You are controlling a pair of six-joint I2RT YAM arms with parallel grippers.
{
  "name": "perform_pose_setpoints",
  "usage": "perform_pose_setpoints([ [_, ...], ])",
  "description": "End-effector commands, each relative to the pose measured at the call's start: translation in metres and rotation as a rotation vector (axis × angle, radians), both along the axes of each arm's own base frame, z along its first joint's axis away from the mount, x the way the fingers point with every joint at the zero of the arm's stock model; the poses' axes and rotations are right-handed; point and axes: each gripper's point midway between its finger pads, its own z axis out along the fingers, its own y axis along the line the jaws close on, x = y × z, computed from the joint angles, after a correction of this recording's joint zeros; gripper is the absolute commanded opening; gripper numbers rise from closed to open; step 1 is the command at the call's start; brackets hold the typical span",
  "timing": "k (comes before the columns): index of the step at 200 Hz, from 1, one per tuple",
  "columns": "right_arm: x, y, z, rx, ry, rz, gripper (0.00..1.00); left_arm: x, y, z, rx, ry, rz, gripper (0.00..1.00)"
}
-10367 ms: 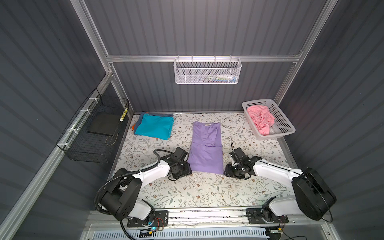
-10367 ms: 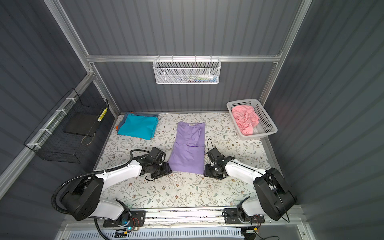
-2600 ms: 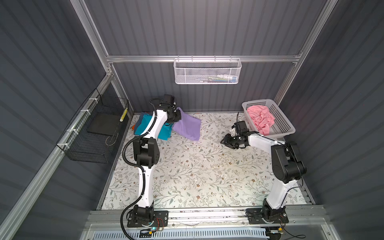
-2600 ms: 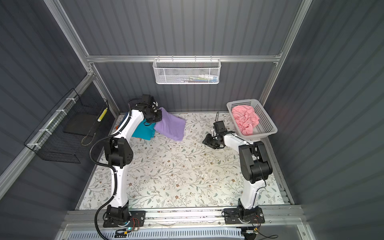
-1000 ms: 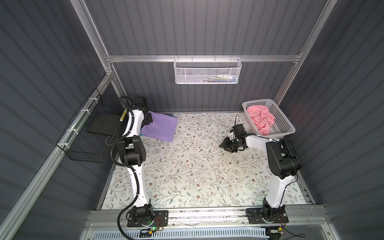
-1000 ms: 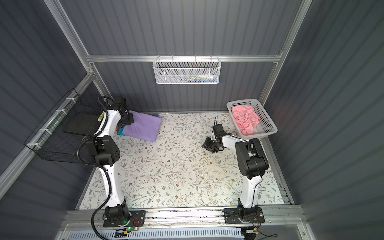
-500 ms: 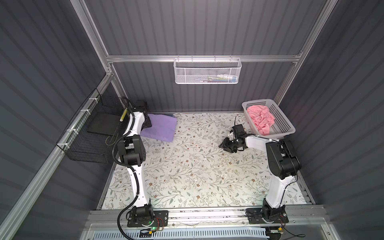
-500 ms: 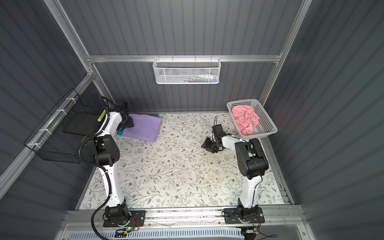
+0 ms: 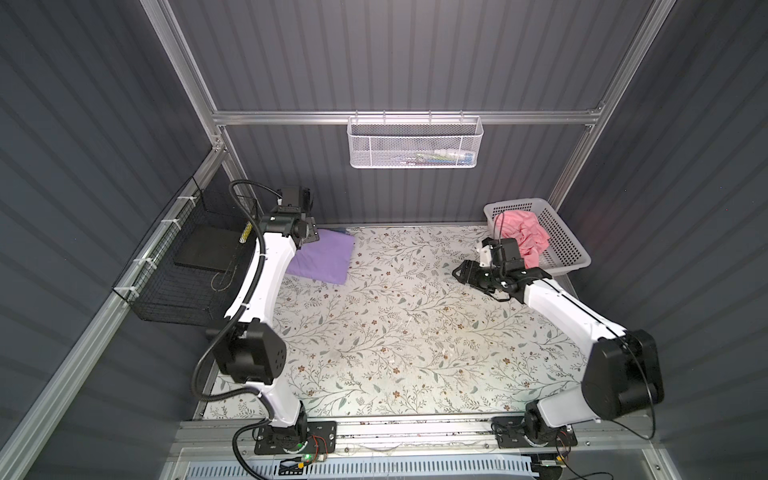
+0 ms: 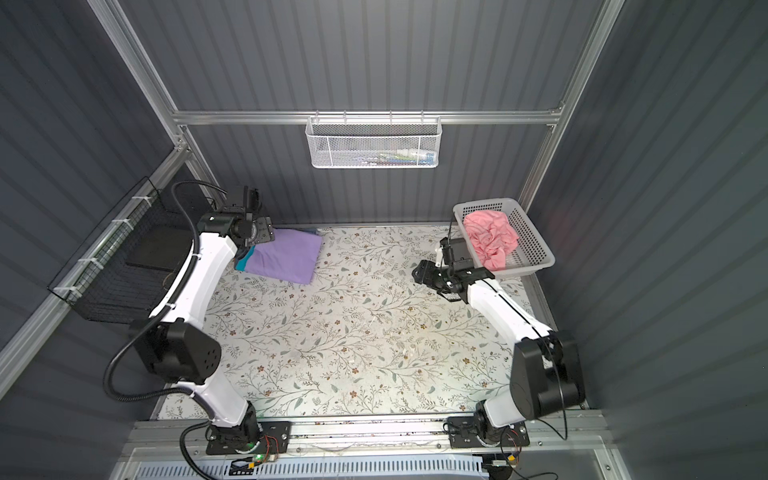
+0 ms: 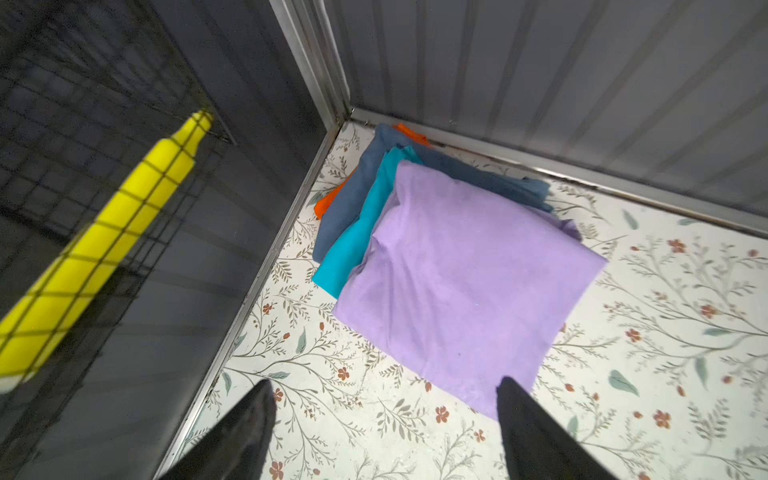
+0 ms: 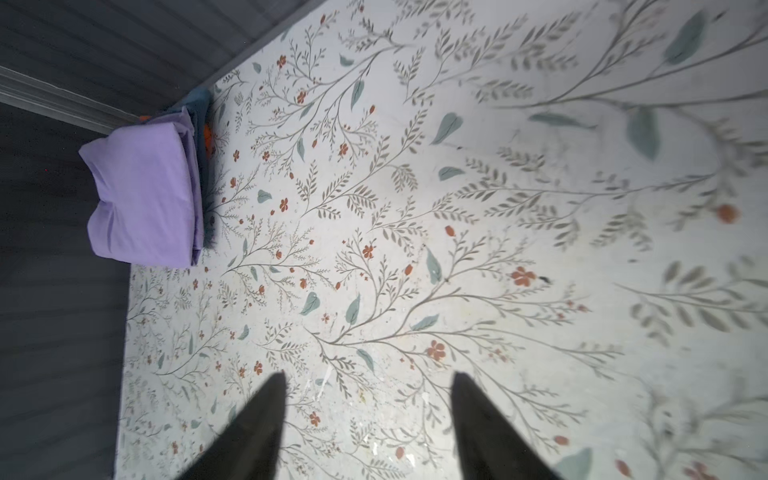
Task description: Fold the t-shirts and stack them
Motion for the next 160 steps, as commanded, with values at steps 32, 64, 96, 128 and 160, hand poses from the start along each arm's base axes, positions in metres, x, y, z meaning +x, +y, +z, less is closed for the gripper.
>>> perform_pose_setpoints([
  [32,-0.029,-0.052,0.047,-0.179,-0.225,-0.112,0.99,-0.049,-0.035,0.022,-0.189,-0.233,-0.15,0.9],
  [64,-0.046,-0.072,0.09,-0.229,-0.442,-0.17,0.99,-0.072,-0.038,0.026,-0.219,-0.348,-0.194,1.0],
  [96,-0.062,-0.101,0.109,-0.317,-0.578,-0.277,0.99,-0.081,-0.024,0.004,-0.215,-0.432,-0.119,1.0],
  [128,-0.068,-0.119,0.105,-0.414,-0.604,-0.333,0.99,-0.078,-0.001,-0.027,-0.158,-0.451,0.013,1.0],
  [160,-0.056,-0.125,0.078,-0.62,-0.653,-0.276,0.99,-0.061,-0.017,-0.073,-0.056,-0.337,-0.139,1.0],
])
